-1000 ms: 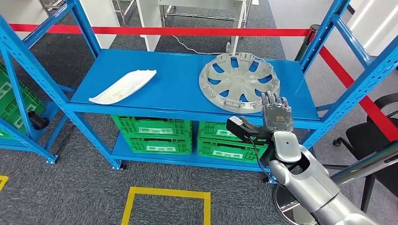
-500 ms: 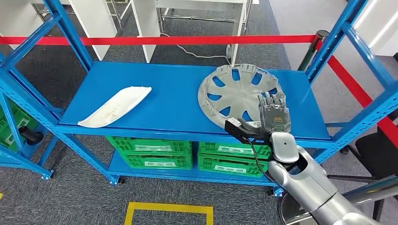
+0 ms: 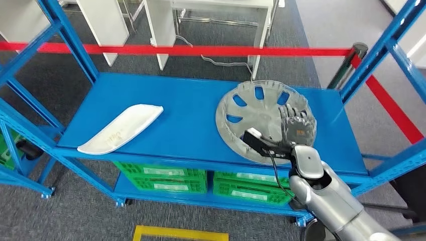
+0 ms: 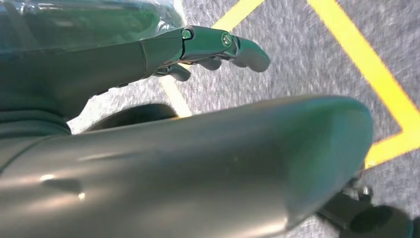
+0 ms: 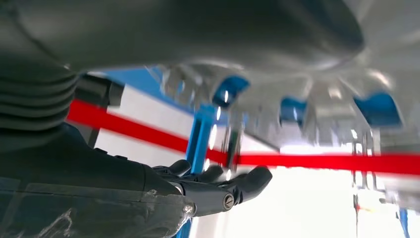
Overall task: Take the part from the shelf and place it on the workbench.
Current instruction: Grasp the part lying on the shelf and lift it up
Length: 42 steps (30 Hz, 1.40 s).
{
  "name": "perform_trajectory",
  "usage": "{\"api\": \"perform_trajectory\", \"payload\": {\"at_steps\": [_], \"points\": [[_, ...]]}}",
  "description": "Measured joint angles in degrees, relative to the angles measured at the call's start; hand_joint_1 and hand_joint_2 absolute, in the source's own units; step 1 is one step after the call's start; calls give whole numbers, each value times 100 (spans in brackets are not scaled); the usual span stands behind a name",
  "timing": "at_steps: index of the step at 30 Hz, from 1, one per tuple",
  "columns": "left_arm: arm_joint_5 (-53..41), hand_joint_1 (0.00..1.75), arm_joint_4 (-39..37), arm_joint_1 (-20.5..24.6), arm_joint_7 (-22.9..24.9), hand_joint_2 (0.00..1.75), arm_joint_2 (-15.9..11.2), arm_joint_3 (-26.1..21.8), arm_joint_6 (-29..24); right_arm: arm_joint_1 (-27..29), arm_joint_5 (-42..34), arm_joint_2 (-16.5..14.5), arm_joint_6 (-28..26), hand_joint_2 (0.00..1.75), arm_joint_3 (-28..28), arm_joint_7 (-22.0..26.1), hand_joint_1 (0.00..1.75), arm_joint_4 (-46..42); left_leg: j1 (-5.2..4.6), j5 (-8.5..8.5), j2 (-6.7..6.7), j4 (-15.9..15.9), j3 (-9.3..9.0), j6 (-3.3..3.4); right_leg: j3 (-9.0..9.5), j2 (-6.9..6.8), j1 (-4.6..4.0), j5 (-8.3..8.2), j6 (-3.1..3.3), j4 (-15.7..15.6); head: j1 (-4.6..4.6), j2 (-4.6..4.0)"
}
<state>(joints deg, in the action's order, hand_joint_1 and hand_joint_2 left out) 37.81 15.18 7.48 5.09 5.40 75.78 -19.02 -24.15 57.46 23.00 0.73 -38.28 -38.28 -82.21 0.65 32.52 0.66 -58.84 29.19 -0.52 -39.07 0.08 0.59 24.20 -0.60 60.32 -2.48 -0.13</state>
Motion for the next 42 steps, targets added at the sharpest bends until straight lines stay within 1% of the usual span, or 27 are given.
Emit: {"api": "perform_trajectory", "payload": {"at_steps": [1,2,3,4,5,6,7,8,9,10,11,12,13,14,15,17,19,23,27,30,34,42], "points": [[-1,0,-1,2,-2,0,0,0,1,13,-80,1,-59,175,-2,9,0,2,-1,22,-1,9,-14,-37,16,5,5,-11,49,1,0,0],[-3,0,-1,3,-5,0,-1,0,2,18,-143,1,-116,175,1,17,0,2,0,46,-4,-16,-27,-68,46,7,17,5,83,-12,0,0],[-5,0,-1,9,-9,0,-1,0,1,14,-194,0,-160,175,0,23,0,3,0,104,-9,-112,8,-94,85,7,28,22,115,-27,13,0],[-8,0,-1,17,-12,0,-1,0,1,11,-234,-1,-187,175,-3,28,0,3,0,213,-13,-322,105,-118,126,6,38,39,143,-41,25,0],[-10,0,-1,21,-14,0,-2,0,1,13,-269,-1,-200,175,-8,32,0,4,0,361,-17,-648,275,-136,160,4,37,64,169,-50,34,0],[-12,0,-1,22,-15,0,-4,0,1,17,-300,-1,-209,175,-15,33,0,6,0,515,-19,-1022,492,-147,185,3,32,90,190,-52,47,0],[-14,0,-1,19,-15,0,-5,0,1,23,-328,-3,-216,175,-25,34,0,8,-1,622,-19,-1343,701,-152,208,6,24,116,201,-52,49,0],[-18,0,-1,13,-15,0,-7,0,0,31,-352,-4,-226,175,-37,35,0,11,-2,625,-18,-1511,851,-147,237,12,16,143,206,-52,51,0],[-22,0,-1,10,-15,0,-7,0,-1,38,-375,-6,-238,175,-47,35,0,14,-4,498,-18,-1470,905,-132,276,19,6,172,207,-52,54,0],[-27,0,-1,9,-16,0,-7,0,-2,42,-397,-7,-252,175,-57,36,0,15,-10,258,-18,-1222,862,-105,324,26,-4,203,205,-52,53,0],[-33,0,-1,9,-16,0,-8,0,-3,45,-413,-7,-268,175,-63,36,0,16,-23,-40,-18,-844,759,-62,378,30,-12,237,199,-54,53,0],[-38,0,-1,11,-16,0,-10,0,-4,42,-427,-7,-281,175,-68,36,0,19,-42,-247,-18,-509,662,-16,427,31,-20,265,190,-60,45,0],[-42,0,-1,15,-16,0,-12,0,-4,39,-437,-7,-291,175,-73,36,0,22,-65,-359,-18,-228,583,25,455,31,-21,284,172,-66,44,0],[-45,0,-1,14,-16,0,-14,0,-4,38,-451,-7,-298,175,-81,36,0,29,-88,-413,-16,-85,542,58,470,32,-16,299,145,-74,40,0],[-47,0,-2,11,-16,0,-18,0,-4,39,-468,-8,-303,175,-92,37,0,36,-101,-397,-12,-43,530,73,475,32,-17,316,120,-71,42,0],[-53,0,-4,3,-15,0,-23,0,-4,46,-512,-10,-314,175,-113,41,0,46,-106,-453,-3,-3,506,59,480,30,-12,341,111,-69,48,0],[-59,0,-5,4,-16,0,-25,0,-4,45,-542,-11,-321,175,-125,47,0,55,-103,-447,5,3,506,44,495,26,-13,345,123,-88,45,0],[-62,0,-5,5,-16,0,-23,0,-4,43,-596,-11,-331,0,-154,55,0,71,-103,-429,8,3,504,75,525,27,-14,338,95,-144,46,0],[-75,0,-5,5,-15,0,-24,0,-4,40,-628,-11,-283,0,-180,53,0,95,-104,-419,9,3,503,91,538,27,-14,335,53,-171,46,0],[-86,0,-5,5,-15,0,-25,0,-4,27,-618,-11,-204,0,-226,48,0,109,-104,-417,10,3,500,94,539,27,-14,337,45,-175,47,0],[-98,0,-5,5,-15,0,-25,0,-1,23,-694,-14,-296,175,-264,136,0,114,-103,-417,10,8,493,94,540,27,-16,339,41,-175,49,0],[-121,0,-5,7,-30,0,-39,0,45,18,-752,-16,-351,175,-317,243,0,115,-97,-420,10,23,470,91,551,27,-22,340,42,-173,49,0]]}}
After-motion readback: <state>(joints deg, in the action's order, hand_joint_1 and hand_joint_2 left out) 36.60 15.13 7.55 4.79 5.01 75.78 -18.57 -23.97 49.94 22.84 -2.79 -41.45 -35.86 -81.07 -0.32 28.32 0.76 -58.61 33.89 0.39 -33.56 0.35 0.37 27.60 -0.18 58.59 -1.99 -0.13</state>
